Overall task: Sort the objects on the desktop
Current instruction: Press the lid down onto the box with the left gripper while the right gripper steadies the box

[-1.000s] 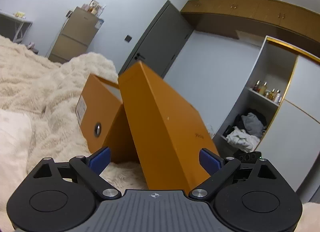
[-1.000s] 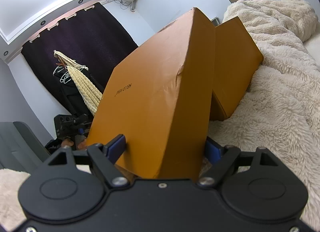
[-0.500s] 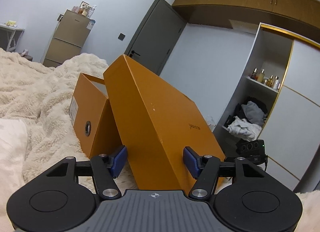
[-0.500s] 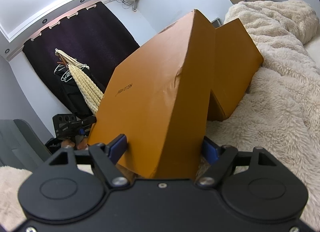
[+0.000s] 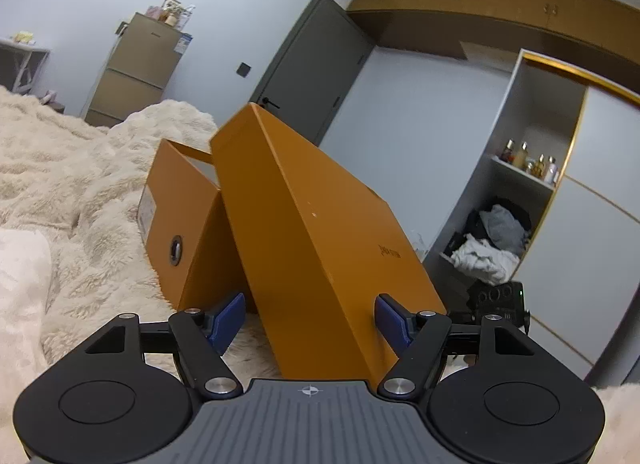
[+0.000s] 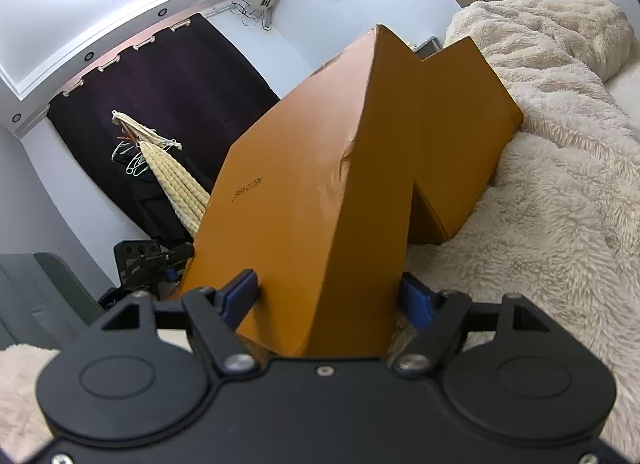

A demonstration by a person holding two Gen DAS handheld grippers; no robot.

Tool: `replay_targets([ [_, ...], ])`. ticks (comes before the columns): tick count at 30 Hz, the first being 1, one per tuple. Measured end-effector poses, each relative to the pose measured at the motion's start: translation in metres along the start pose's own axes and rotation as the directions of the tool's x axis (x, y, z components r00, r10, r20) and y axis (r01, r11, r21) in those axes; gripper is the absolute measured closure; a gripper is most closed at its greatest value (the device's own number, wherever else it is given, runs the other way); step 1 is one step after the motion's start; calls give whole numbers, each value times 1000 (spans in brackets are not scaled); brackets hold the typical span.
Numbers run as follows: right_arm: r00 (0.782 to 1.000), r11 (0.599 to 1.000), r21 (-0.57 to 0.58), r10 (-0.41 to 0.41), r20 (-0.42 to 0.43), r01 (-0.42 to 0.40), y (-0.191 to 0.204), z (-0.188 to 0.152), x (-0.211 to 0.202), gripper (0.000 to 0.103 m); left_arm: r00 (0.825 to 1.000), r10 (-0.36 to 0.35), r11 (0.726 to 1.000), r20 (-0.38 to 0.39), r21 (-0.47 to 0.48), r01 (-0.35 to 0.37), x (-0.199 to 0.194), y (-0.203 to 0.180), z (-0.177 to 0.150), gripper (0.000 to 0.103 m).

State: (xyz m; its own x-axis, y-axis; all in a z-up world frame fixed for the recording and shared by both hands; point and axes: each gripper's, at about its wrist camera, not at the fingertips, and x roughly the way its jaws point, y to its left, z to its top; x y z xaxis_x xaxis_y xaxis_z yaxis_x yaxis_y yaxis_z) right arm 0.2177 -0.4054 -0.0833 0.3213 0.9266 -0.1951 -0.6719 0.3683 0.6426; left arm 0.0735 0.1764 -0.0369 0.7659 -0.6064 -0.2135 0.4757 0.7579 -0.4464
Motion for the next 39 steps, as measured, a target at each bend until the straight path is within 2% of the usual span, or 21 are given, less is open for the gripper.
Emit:
replay_targets([
  [4,1000,1000,-4,-3,-2,3,1,0,0,29,1000,3,1000,17,18,-3,-2,-2,1,47],
  [13,1000,1000,-5,-3,-2,3,2,0,0,30,1000,7,1000,21,24,-7,-2,-3,2,49],
  [18,1000,1000,-4,-4,-3,4,2,0,0,30,1000,10,1000,21,23,-11,-2,-3,2,49],
  [22,1000,1000,-4,-7,-5,7,-1,1,1,29,1000,24,1000,16,-6,-24,0,0,2,40],
  [39,1000,1000,-10,-9,-6,9,2,1,-1,29,1000,20,1000,7,1,-20,0,-4,0,40],
])
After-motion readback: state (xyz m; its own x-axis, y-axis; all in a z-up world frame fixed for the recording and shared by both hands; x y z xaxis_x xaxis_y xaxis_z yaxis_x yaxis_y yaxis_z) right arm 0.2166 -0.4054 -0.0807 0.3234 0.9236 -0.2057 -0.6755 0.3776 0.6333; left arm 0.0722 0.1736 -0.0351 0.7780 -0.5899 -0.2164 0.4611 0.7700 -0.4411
